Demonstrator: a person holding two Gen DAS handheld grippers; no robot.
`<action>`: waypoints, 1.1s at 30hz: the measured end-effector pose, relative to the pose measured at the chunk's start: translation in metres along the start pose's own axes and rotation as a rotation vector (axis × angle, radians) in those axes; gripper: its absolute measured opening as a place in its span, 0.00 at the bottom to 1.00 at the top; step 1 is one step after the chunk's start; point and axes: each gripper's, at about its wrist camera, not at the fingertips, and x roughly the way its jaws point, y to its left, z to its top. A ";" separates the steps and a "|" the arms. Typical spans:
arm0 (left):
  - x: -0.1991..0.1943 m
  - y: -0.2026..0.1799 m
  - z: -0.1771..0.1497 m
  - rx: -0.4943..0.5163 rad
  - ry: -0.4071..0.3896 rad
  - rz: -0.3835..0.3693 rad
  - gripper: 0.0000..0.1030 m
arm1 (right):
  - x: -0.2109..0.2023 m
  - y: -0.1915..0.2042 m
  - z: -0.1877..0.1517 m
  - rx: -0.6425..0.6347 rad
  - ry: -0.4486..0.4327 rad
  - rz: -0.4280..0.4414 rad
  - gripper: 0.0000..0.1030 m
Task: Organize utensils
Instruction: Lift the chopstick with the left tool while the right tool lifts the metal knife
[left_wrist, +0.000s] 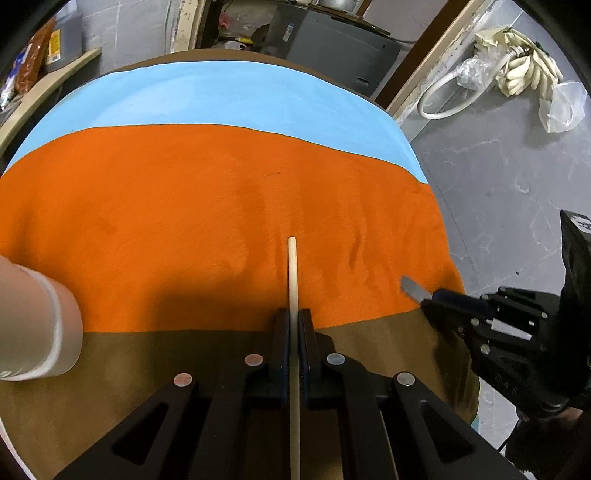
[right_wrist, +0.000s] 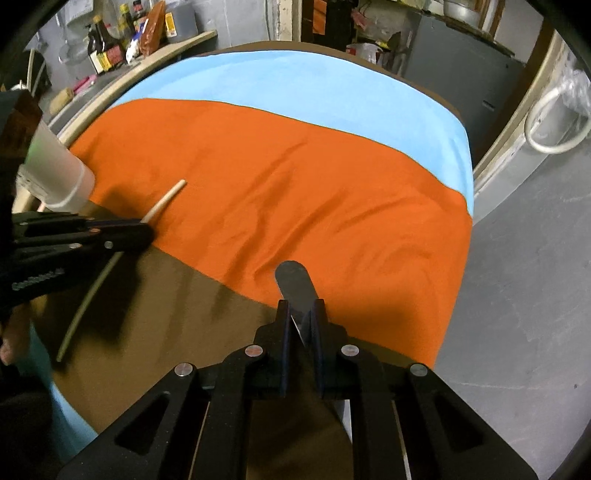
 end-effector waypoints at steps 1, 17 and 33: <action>0.000 0.001 0.000 -0.003 0.000 -0.001 0.06 | 0.000 0.000 0.001 0.001 0.000 -0.001 0.09; -0.003 0.006 -0.005 -0.017 -0.006 0.003 0.06 | 0.013 -0.029 0.009 -0.079 0.048 0.123 0.30; -0.006 -0.001 -0.003 0.019 0.004 0.059 0.05 | 0.001 -0.046 0.008 0.106 0.013 0.275 0.16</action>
